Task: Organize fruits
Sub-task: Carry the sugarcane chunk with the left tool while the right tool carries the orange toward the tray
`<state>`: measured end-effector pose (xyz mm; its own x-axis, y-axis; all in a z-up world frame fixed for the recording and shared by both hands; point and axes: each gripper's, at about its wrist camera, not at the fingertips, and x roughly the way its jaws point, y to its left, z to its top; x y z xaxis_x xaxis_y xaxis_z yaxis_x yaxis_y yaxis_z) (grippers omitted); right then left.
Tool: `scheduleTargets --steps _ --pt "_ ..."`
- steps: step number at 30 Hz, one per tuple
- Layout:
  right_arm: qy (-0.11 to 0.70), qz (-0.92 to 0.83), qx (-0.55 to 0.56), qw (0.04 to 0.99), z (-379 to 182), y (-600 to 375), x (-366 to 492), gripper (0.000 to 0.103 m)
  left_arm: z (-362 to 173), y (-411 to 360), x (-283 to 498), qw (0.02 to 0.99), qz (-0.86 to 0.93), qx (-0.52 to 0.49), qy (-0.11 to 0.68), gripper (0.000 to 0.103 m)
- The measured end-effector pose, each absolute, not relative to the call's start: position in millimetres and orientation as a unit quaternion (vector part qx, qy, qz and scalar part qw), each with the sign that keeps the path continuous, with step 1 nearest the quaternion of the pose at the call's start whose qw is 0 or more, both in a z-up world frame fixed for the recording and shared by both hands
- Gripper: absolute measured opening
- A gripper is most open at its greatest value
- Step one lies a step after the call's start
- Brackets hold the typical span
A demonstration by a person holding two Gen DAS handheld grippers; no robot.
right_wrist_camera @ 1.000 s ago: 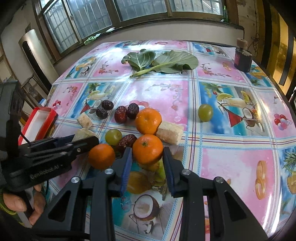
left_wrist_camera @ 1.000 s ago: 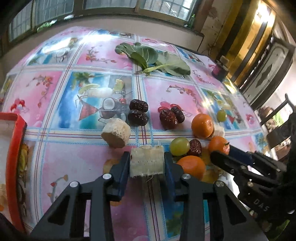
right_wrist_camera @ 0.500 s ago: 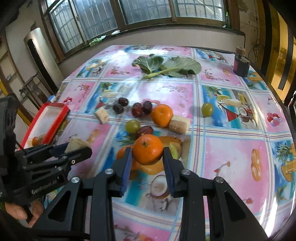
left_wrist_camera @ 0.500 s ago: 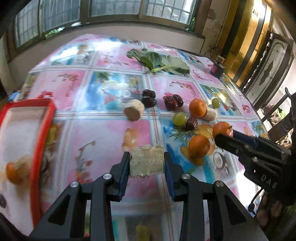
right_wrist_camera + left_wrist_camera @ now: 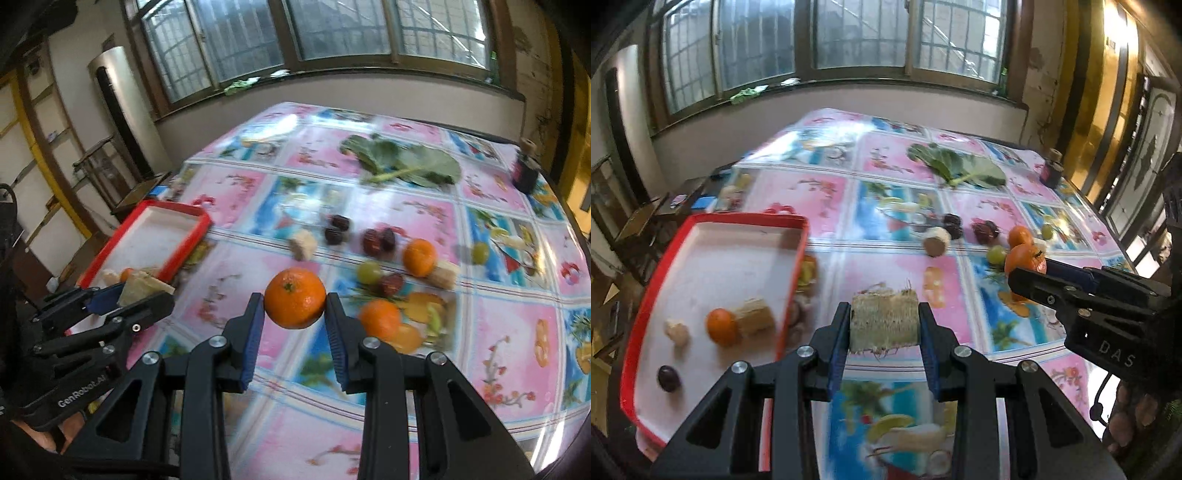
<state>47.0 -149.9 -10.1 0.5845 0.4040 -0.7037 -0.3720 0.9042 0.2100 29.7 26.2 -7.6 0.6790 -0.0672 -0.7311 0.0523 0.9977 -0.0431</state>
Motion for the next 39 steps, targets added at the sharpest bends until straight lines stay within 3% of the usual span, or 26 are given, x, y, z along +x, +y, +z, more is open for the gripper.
scheduleTargets --steps 27,39 --pt "0.397 0.313 -0.026 0.863 -3 -13 57 0.035 -1 167 23 0.917 0.075 -0.091 0.380 0.035" --pt "0.404 0.326 -0.032 0.854 -9 10 68 0.035 -10 188 30 0.913 0.090 -0.099 0.385 0.035"
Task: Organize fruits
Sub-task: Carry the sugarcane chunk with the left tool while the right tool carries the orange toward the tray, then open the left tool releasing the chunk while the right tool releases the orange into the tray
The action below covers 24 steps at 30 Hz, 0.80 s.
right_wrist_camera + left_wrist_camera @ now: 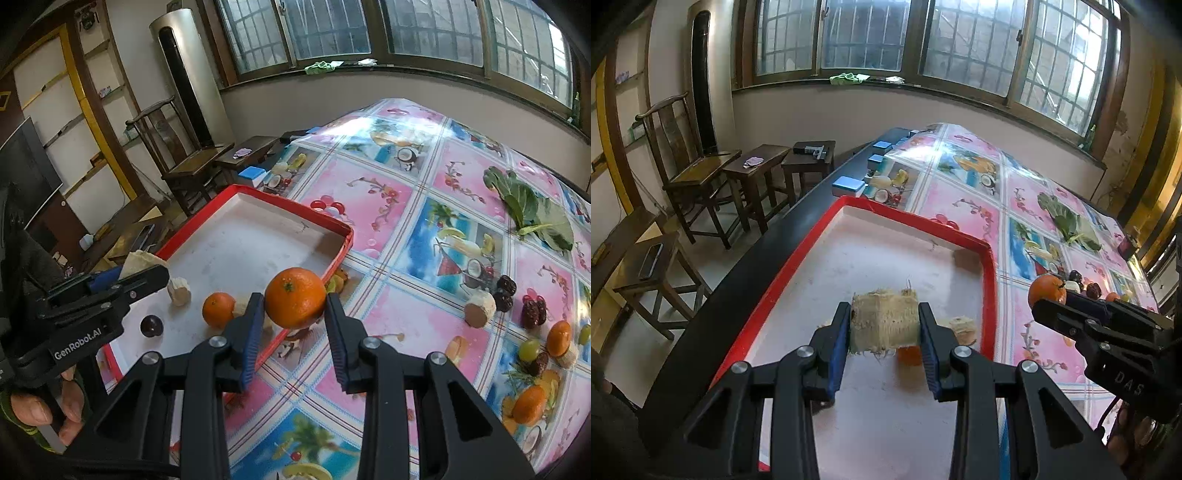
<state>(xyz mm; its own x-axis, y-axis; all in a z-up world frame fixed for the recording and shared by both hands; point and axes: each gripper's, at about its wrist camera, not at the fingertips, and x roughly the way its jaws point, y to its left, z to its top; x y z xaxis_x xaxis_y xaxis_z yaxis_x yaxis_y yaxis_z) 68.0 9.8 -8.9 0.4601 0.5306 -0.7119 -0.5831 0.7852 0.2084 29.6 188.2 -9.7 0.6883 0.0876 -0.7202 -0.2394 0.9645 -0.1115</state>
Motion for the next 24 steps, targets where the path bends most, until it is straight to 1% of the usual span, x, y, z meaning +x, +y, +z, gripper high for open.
scheduleTargets --steps 10,15,24 --pt "0.418 0.345 -0.049 0.839 -20 55 97 0.035 -20 212 65 0.900 0.111 -0.106 0.409 0.035" --pt "0.430 0.355 -0.055 0.828 -34 76 112 0.035 -34 226 85 0.886 0.123 -0.112 0.433 0.035" --pt "0.452 0.356 -0.074 0.815 -58 93 127 0.035 -59 228 98 0.871 0.122 -0.106 0.464 0.035"
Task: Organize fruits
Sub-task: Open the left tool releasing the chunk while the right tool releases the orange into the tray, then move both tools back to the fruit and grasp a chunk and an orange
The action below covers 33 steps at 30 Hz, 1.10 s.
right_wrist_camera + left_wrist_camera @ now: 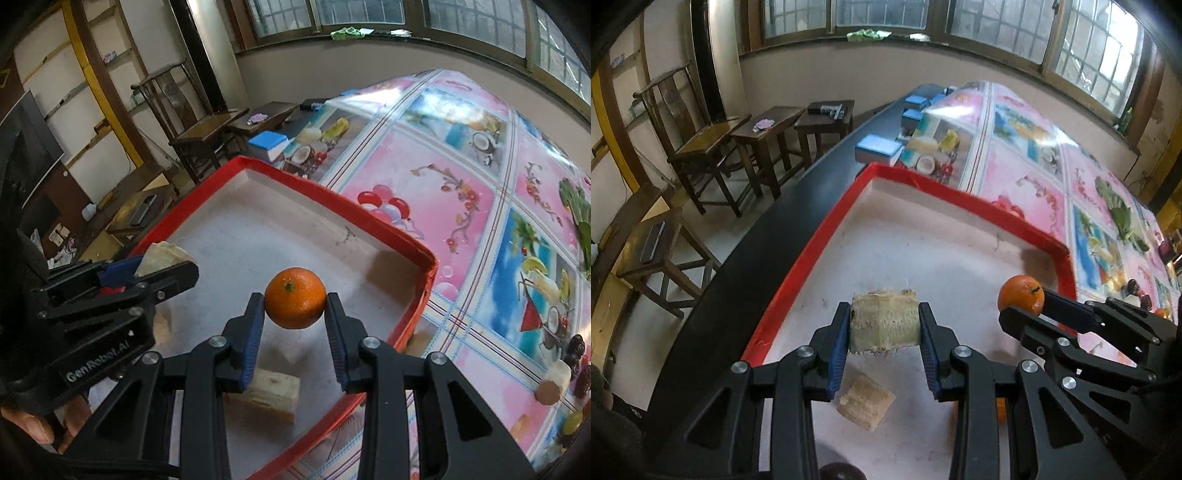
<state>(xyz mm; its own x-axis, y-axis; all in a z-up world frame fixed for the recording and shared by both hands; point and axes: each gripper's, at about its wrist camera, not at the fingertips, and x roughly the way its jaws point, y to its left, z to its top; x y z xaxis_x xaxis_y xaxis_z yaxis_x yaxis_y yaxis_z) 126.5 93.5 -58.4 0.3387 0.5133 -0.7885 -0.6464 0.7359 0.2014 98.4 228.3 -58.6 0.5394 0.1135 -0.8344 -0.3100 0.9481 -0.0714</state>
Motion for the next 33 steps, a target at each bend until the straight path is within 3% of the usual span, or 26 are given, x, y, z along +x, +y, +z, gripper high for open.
scheduleTargets --steps 10,17,24,26,33 --pt "0.465 0.355 -0.090 0.806 -69 103 131 0.037 -66 231 102 0.858 0.138 -0.109 0.482 0.035" --pt "0.453 0.355 -0.085 0.814 -57 89 121 0.049 -56 229 92 0.864 0.140 -0.118 0.469 0.036" --pt "0.418 0.346 -0.052 0.838 -24 44 96 0.053 -22 200 64 0.892 0.151 -0.105 0.414 0.049" --pt "0.406 0.332 -0.045 0.850 -16 27 86 0.057 -12 188 56 0.900 0.152 -0.097 0.397 0.050" --pt "0.394 0.288 -0.020 0.872 -8 -41 55 0.058 20 155 35 0.923 0.141 -0.083 0.349 0.056"
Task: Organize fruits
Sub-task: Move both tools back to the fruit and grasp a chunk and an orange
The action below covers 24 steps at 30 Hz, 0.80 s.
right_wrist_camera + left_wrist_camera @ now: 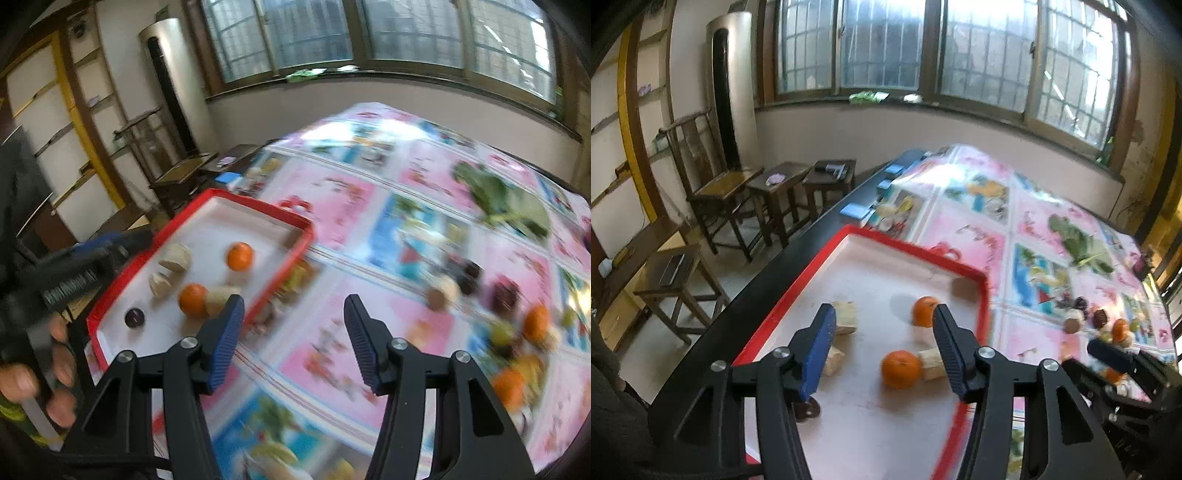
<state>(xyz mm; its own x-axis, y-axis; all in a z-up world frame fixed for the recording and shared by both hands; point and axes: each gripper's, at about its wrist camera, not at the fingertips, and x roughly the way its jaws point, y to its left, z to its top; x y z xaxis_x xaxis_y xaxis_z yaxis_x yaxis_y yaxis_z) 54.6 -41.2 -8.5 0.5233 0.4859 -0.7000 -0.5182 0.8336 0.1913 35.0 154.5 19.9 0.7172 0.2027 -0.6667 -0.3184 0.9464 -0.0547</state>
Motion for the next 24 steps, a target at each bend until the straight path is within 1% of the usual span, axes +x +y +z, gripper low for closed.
scheduleTargets --steps 7,15,24 --pt "0.393 0.235 -0.008 0.889 -9 -105 31 0.058 40 121 17 0.939 0.116 -0.063 0.316 0.063" --pt "0.387 0.183 0.006 0.904 -6 -161 13 0.058 49 93 6 0.948 0.087 -0.054 0.301 0.069" --pt "0.388 0.150 0.016 0.909 -13 -196 13 0.057 35 62 13 0.944 0.026 -0.060 0.324 0.069"
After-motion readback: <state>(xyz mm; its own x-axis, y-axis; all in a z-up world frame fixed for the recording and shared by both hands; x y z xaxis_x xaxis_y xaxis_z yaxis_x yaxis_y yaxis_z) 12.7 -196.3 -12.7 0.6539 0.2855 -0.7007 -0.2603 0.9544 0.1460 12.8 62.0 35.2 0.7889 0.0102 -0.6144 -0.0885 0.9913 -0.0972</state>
